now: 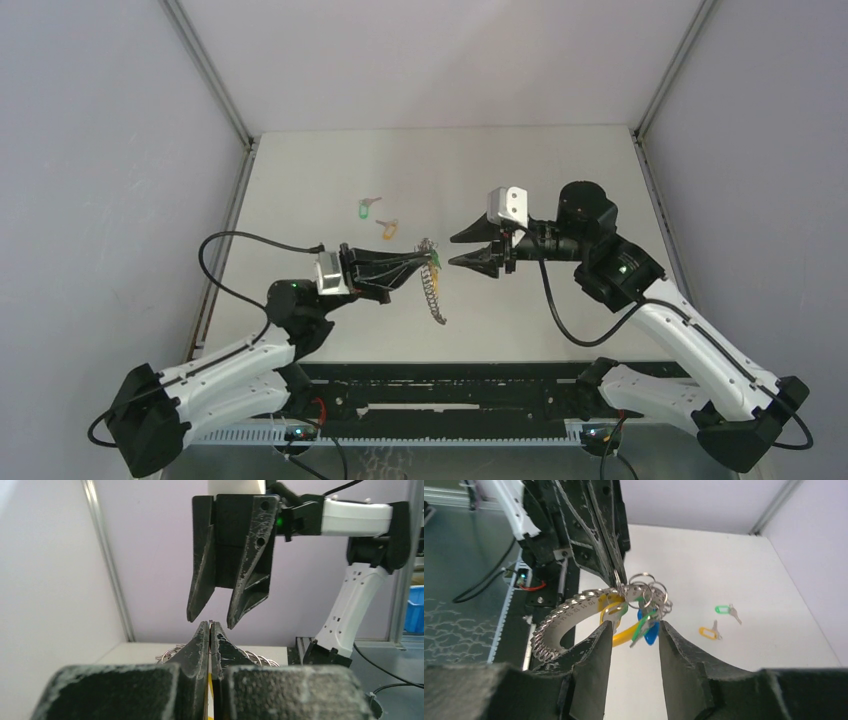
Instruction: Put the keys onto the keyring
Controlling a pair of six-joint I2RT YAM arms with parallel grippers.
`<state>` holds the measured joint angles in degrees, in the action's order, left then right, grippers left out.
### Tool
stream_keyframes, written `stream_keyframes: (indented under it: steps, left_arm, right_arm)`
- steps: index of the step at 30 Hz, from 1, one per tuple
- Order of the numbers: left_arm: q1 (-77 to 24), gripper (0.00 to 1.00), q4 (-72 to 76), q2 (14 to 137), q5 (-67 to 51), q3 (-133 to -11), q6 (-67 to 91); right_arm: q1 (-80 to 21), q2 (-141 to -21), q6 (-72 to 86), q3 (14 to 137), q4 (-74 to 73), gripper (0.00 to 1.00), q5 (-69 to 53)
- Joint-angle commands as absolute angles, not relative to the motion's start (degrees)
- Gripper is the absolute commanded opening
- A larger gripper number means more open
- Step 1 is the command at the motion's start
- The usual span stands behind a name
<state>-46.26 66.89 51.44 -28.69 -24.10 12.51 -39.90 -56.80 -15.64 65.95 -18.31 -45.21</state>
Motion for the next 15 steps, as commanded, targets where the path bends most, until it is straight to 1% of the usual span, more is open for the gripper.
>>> stream_keyframes:
  steps: [1, 4, 7, 11, 15]
  left_arm:
    - [-46.14, 0.0, 55.84, 46.97, -22.17, -22.96, 8.12]
    - [-46.14, 0.0, 54.53, 44.56, -19.6, -20.83, 8.3]
    - [-46.14, 0.0, 53.97, 43.91, -19.92, -20.02, 8.27]
    - [-46.14, 0.0, 55.79, 45.94, -21.83, -20.4, 9.36]
    - [-46.14, 0.0, 55.77, 49.04, -20.83, -20.53, 10.64]
  right_arm:
    - [-40.08, -55.11, -15.29, 62.96, -16.97, 0.41, -38.84]
    - [-40.14, -54.71, -13.64, 60.93, -15.33, 0.43, -38.33]
    - [-40.66, -55.23, -10.46, 58.71, -12.13, 0.43, -39.41]
    - [-41.37, -55.63, -7.22, 54.75, -5.37, 0.43, -41.69]
    - [-41.42, -56.12, -6.53, 52.91, -3.29, 0.43, -39.42]
